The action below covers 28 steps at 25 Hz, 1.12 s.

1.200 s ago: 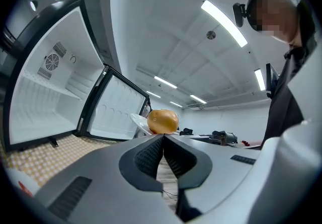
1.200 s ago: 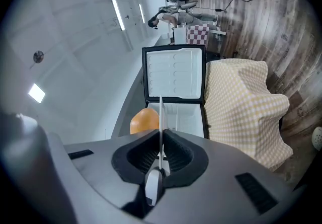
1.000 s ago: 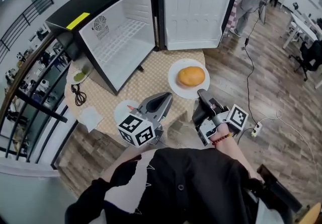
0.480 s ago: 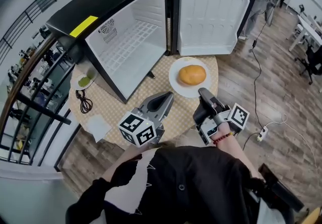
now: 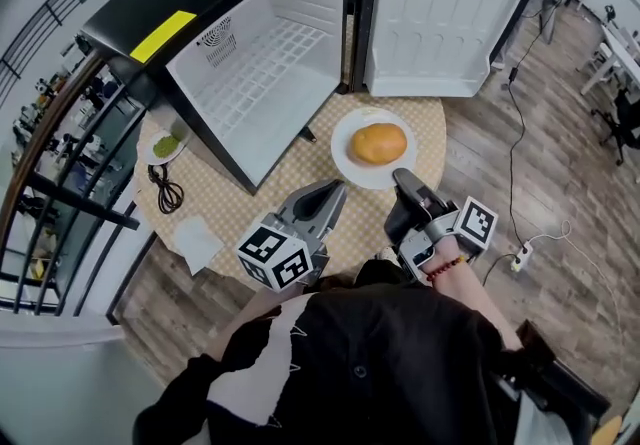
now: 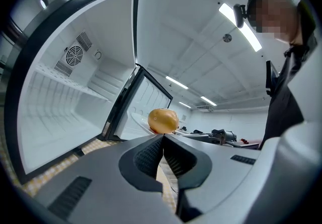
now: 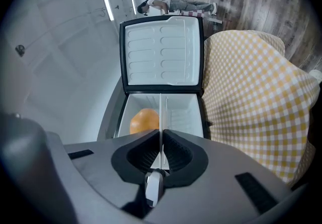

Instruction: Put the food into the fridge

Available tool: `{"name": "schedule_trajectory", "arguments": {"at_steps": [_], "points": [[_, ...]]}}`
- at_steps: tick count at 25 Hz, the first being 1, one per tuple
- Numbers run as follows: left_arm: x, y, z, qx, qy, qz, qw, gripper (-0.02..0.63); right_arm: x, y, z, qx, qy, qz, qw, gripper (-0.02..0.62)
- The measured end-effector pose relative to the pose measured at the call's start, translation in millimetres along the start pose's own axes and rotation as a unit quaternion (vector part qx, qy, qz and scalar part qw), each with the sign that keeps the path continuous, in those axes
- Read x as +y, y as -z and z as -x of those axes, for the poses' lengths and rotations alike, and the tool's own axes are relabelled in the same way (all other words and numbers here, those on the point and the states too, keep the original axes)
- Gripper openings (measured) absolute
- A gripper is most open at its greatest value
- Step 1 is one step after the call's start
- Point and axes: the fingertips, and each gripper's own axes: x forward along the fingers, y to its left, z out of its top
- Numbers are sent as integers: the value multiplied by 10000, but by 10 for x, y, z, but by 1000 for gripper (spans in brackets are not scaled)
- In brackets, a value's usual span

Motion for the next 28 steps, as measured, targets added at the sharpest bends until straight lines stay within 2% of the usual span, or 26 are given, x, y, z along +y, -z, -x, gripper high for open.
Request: {"name": "schedule_trajectory", "arguments": {"at_steps": [7,12,18,23,28], "points": [[190,4,35,-91,-359,59,9993,12,-127,2,-258,337,122,-98,9993,26],[459,-12,45,-180,-798,127,9966,12,-219,-120,-586,597,182,-165,9979,26],[783,-12,-29,-342,-1329,240,9903,13,-353,-275,-1033,1025,317,-151,9941,26],[1092,44,-99,-478,-1866,293,9808,13,-546,-306,-1458,1538,457,-138,9869,26],[1429,42,-250,-540,-2103,404,9753,12,-779,-410,-1905,1718,571,-184,9833,26]]}}
